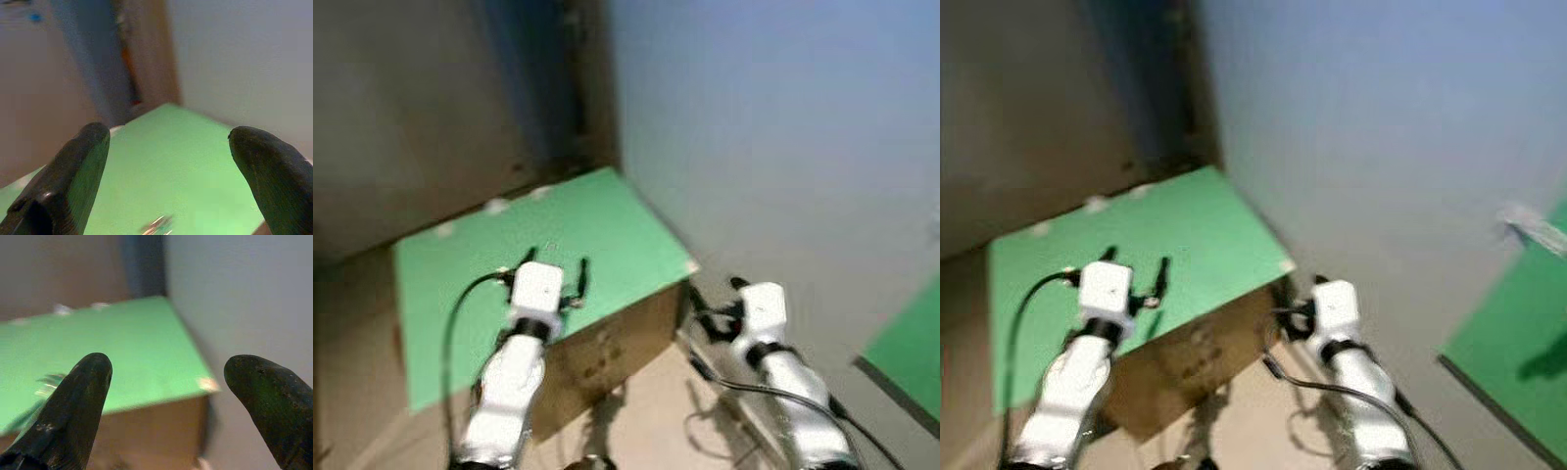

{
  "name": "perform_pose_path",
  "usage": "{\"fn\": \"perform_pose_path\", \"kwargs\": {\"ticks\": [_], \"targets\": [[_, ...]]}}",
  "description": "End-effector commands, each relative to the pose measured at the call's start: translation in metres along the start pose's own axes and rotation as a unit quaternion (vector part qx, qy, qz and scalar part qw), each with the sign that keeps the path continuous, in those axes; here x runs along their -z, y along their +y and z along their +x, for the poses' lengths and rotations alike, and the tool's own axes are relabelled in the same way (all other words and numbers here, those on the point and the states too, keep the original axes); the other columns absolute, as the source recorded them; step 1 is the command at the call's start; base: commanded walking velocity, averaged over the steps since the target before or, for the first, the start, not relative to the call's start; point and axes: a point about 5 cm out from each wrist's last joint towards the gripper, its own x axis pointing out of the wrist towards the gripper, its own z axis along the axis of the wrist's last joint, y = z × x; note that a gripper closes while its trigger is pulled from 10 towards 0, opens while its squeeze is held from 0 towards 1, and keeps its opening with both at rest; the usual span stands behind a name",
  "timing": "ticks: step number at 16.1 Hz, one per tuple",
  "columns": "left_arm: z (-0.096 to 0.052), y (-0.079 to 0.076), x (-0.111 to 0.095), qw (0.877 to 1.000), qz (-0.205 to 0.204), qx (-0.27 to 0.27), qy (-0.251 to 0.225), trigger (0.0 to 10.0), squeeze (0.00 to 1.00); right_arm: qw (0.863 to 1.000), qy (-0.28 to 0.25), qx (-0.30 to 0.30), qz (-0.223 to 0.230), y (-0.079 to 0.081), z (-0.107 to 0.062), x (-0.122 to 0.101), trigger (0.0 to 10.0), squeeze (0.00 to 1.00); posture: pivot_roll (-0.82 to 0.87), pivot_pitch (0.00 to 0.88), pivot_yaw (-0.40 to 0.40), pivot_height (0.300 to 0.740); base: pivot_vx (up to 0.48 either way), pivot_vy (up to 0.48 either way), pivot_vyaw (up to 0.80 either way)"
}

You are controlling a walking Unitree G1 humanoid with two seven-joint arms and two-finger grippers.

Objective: Hang keys on a hook

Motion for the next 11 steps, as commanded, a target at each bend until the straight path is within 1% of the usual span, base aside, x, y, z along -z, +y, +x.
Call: {"fn": "perform_pose_path", "kwargs": {"ticks": [1, 3, 4, 6, 7, 8, 9, 10, 11], "targets": [[0.001, -0.002, -0.004, 1.000, 0.002, -0.001, -0.007, 10.0, 0.00, 1.000, 0.006, -0.005, -0.004, 0.000, -0.002, 0.001, 10.0, 0.00, -0.18, 0.031, 0.100, 0.740, 0.000, 0.000, 0.77], [0.000, -0.003, -0.003, 1.000, 0.003, -0.003, -0.004, 10.0, 0.00, 1.000, 0.007, -0.005, -0.005, 0.000, -0.002, 0.001, 10.0, 0.00, -0.18, 0.037, 0.098, 0.740, 0.000, 0.000, 0.77], [0.001, -0.003, -0.002, 1.000, 0.015, -0.003, -0.003, 10.0, 0.00, 1.000, 0.009, -0.005, -0.005, 0.000, -0.002, 0.002, 10.0, 0.00, -0.18, 0.037, 0.099, 0.740, 0.000, 0.000, 0.76], [0.000, -0.003, -0.002, 1.000, 0.008, -0.006, -0.002, 10.0, 0.00, 1.000, 0.012, 0.002, 0.000, 0.000, -0.002, 0.003, 10.0, 0.00, -0.18, 0.039, 0.101, 0.740, 0.000, 0.000, 0.76], [-0.012, 0.002, 0.001, 1.000, -0.016, -0.016, -0.012, 10.0, 0.00, 1.000, 0.000, 0.027, 0.004, -0.008, -0.007, 0.001, 10.0, 0.00, -0.19, 0.041, 0.106, 0.740, 0.000, 0.000, 0.00], [-0.018, 0.006, 0.003, 1.000, -0.016, -0.019, -0.013, 10.0, 0.00, 0.999, -0.007, 0.034, 0.006, -0.010, -0.009, 0.000, 10.0, 0.00, -0.19, 0.042, 0.108, 0.740, 0.000, 0.000, 0.00], [-0.029, 0.012, 0.007, 1.000, -0.012, -0.026, -0.012, 10.0, 0.00, 0.999, -0.020, 0.046, 0.010, -0.015, -0.012, -0.002, 10.0, 0.00, -0.19, 0.045, 0.109, 0.740, 0.000, 0.000, 0.00], [-0.033, 0.016, 0.008, 0.999, -0.010, -0.027, -0.016, 10.0, 0.00, 0.998, -0.025, 0.052, 0.009, -0.016, -0.013, -0.003, 10.0, 0.00, -0.19, 0.045, 0.108, 0.740, 0.000, 0.000, 0.00], [-0.043, 0.020, 0.012, 1.000, 0.014, -0.024, -0.015, 10.0, 0.00, 0.997, -0.032, 0.065, 0.007, -0.020, -0.015, -0.004, 10.0, 0.00, -0.19, 0.044, 0.107, 0.740, 0.000, 0.000, 0.00]]}}
